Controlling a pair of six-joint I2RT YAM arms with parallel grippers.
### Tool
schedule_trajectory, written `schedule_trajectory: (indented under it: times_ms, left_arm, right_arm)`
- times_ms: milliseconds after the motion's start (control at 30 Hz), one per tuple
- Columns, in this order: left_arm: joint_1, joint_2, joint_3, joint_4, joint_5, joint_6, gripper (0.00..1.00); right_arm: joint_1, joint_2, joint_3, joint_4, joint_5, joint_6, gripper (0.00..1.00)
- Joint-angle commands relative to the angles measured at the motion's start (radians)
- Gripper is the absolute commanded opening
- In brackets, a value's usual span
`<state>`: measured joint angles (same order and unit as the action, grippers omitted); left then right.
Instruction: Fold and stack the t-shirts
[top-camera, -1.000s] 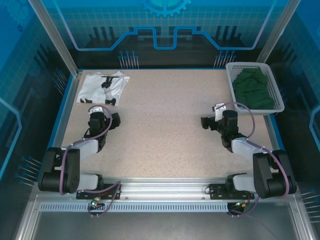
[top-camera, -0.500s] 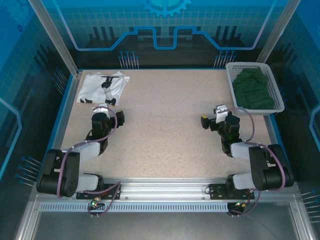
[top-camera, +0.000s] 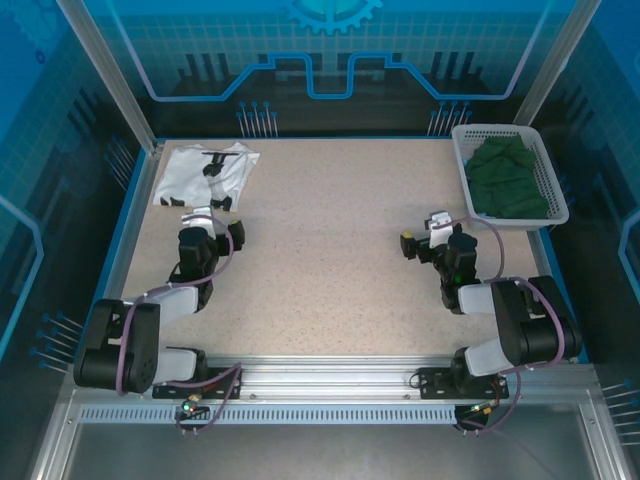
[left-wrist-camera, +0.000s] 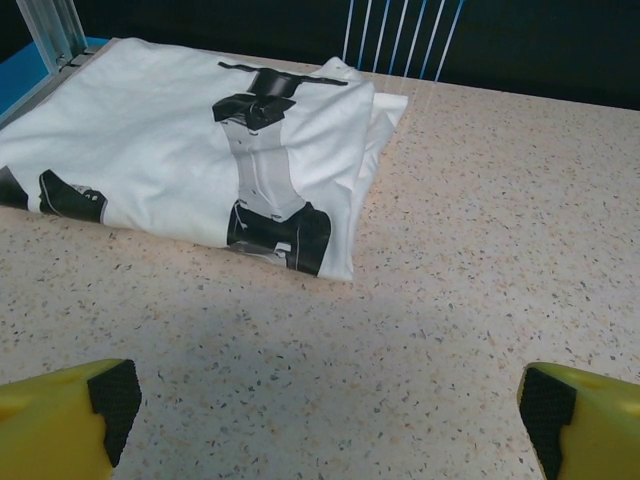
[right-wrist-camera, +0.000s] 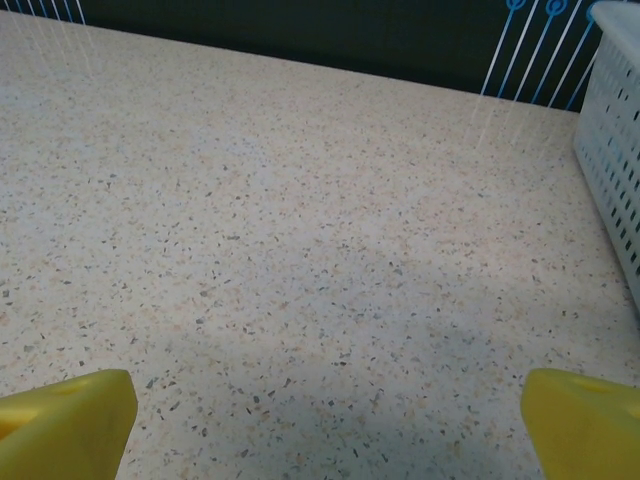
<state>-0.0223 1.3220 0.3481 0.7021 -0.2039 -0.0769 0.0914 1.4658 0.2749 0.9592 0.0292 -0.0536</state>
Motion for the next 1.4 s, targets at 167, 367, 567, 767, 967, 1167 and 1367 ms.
schedule_trajectory:
  times_ms: [167, 367, 567, 767, 967, 1167, 1367]
  left_arm:
    - [0.031, 0.059, -0.012, 0.125, 0.050, 0.022, 0.99]
    - [0.020, 0.186, -0.018, 0.256, 0.048, 0.043, 0.99]
    - [0.009, 0.217, 0.027, 0.212, 0.005, 0.047, 0.99]
    - [0.007, 0.221, 0.028, 0.219, 0.008, 0.051, 0.99]
    - [0.005, 0.221, 0.024, 0.224, 0.006, 0.051, 0.99]
    - [0.006, 0.222, 0.023, 0.224, 0.007, 0.052, 0.99]
    - [0.006, 0.222, 0.024, 0.224, 0.006, 0.051, 0.99]
  right_arm:
    - [0.040, 0.014, -0.074, 0.195, 0.042, -0.039, 1.00]
    - [0.065, 0.019, -0.054, 0.168, 0.091, -0.054, 1.00]
    - [0.067, 0.018, -0.005, 0.078, 0.122, -0.044, 1.00]
    - [-0.040, 0.037, 0.147, -0.187, 0.053, 0.067, 1.00]
    - [-0.017, 0.038, 0.148, -0.188, 0.092, 0.054, 1.00]
    - [-0.016, 0.038, 0.149, -0.188, 0.092, 0.054, 1.00]
    - [-0.019, 0.038, 0.150, -0.188, 0.089, 0.054, 1.00]
